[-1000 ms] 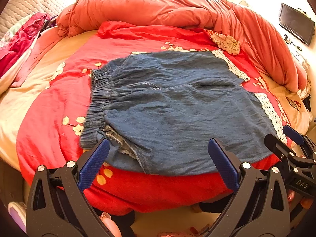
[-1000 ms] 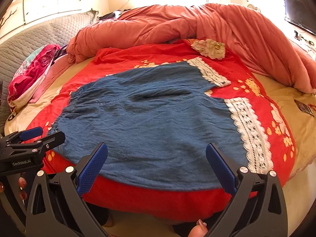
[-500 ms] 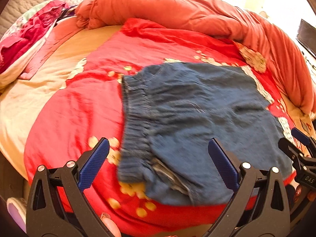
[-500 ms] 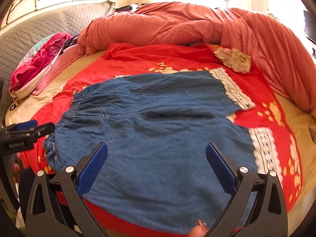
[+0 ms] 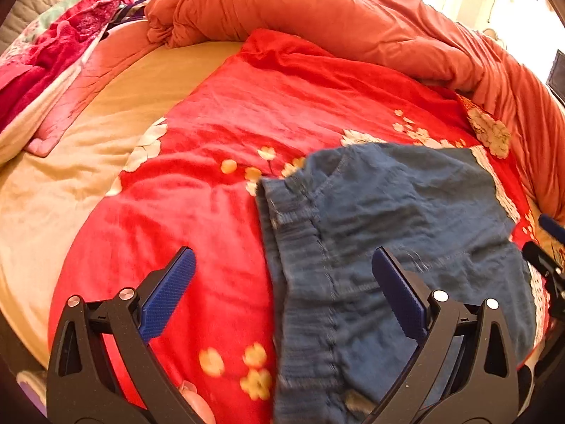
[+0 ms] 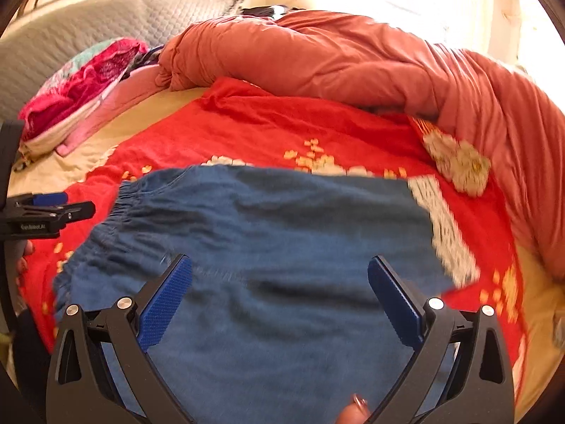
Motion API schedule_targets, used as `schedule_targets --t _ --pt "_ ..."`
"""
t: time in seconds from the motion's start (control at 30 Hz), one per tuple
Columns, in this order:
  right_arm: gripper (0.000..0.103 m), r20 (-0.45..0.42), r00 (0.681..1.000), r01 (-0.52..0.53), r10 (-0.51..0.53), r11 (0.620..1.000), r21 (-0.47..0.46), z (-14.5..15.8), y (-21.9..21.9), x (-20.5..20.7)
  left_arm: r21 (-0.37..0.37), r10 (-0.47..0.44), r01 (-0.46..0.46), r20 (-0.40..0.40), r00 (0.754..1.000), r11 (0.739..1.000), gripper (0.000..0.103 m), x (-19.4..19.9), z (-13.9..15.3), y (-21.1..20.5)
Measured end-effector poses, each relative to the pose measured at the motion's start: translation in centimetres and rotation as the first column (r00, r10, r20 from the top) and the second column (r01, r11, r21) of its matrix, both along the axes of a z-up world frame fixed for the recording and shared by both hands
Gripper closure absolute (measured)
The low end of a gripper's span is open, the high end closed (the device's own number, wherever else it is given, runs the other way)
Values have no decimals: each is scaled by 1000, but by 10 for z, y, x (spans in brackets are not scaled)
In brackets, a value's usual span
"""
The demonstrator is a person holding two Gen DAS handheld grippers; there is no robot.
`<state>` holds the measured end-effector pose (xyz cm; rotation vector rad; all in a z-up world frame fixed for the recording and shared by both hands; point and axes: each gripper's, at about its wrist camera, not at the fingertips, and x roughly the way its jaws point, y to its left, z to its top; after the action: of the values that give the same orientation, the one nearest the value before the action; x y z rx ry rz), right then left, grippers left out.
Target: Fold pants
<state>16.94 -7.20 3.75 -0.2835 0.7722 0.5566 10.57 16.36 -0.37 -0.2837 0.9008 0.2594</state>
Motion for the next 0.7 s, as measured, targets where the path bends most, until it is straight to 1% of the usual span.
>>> schedule_targets --t 0.1,0.2,0.23,0.3,0.33,0.37,0.47,0.5,0.53,0.57,0.6,0.63,0.67,0.7 --pt "4 -25 999 -32 32 999 7 0 10 20 8 -2 2 -15 1000 1000 9 15 -6 11" --pt "4 -7 999 -48 48 999 -24 -2 21 34 -11 -5 5 -4 1000 1000 9 25 -9 20" --pt "4 2 998 -58 58 998 -33 -4 26 40 -28 -9 9 2 1000 1000 10 30 -11 24" --pt "4 -10 998 -68 67 997 -46 -7 33 47 -44 -19 19 -5 1000 999 15 40 -16 28" --pt "4 -22 997 -79 78 996 -40 -8 36 52 -35 -20 20 -18 1000 999 19 46 -19 30" --pt "4 -40 996 -86 85 996 -33 -10 39 59 -32 -28 27 -24 999 999 21 51 -21 32" --pt "4 -67 991 -115 112 992 -51 -17 49 78 -54 -64 62 -46 997 997 37 65 -32 36" --pt "4 -80 990 -121 116 991 -55 -18 52 84 -58 -67 64 -55 996 996 38 68 -37 39" --pt "4 -97 987 -131 125 990 -53 -20 53 89 -77 -63 58 -61 996 995 39 71 -45 43" --pt "4 -124 983 -140 133 989 -53 -24 56 97 -96 -59 54 -53 997 994 41 71 -48 46" --pt "4 -129 982 -145 137 987 -62 -26 58 101 -119 -62 59 -27 998 991 43 69 -50 47" --pt "4 -131 980 -160 149 984 -75 -28 61 105 -119 -66 64 -7 998 991 50 69 -50 47" --pt "4 -122 980 -172 159 979 -108 -31 65 110 -124 -72 73 14 997 990 61 68 -49 46" --pt "4 -107 981 -177 162 972 -156 -34 71 114 -132 -79 82 32 996 988 69 68 -48 46"
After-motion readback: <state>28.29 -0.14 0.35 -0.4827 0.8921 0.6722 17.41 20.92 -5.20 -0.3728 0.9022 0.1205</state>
